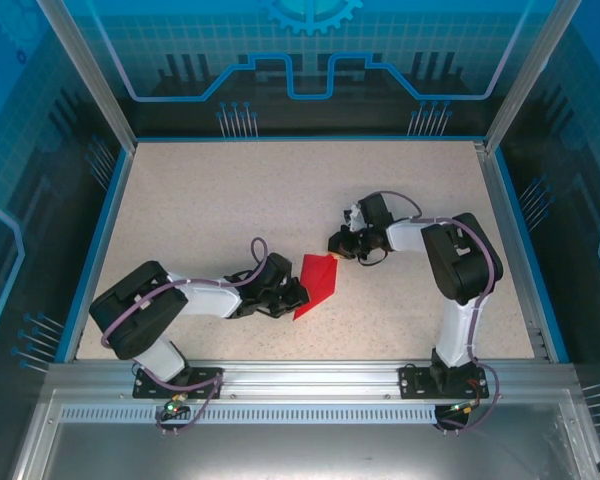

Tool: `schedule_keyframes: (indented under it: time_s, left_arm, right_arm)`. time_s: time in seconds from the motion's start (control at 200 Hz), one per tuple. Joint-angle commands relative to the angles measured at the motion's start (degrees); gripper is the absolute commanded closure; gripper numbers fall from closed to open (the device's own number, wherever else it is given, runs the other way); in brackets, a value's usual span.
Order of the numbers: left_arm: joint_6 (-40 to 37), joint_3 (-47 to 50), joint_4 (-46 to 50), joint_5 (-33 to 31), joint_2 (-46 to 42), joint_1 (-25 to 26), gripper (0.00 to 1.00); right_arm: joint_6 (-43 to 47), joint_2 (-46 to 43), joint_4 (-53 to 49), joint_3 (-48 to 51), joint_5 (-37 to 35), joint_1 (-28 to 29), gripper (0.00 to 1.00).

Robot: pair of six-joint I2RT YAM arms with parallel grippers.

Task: Fold a paper plane with a square sheet of paper (pick it up from the middle)
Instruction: Fourth fold the wing at the center of the table.

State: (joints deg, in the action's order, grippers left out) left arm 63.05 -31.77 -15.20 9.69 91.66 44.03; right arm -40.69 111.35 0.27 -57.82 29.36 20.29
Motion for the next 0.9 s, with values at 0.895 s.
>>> schedule_keyframes:
  time_s: [0.895]
  left_arm:
    - [-19.41,-20.91,36.62,-6.24,-0.87,-2.85,0.59]
  right_arm:
    - [-7.62,-25.53,-4.25,20.71,-3.92,8.2,0.54]
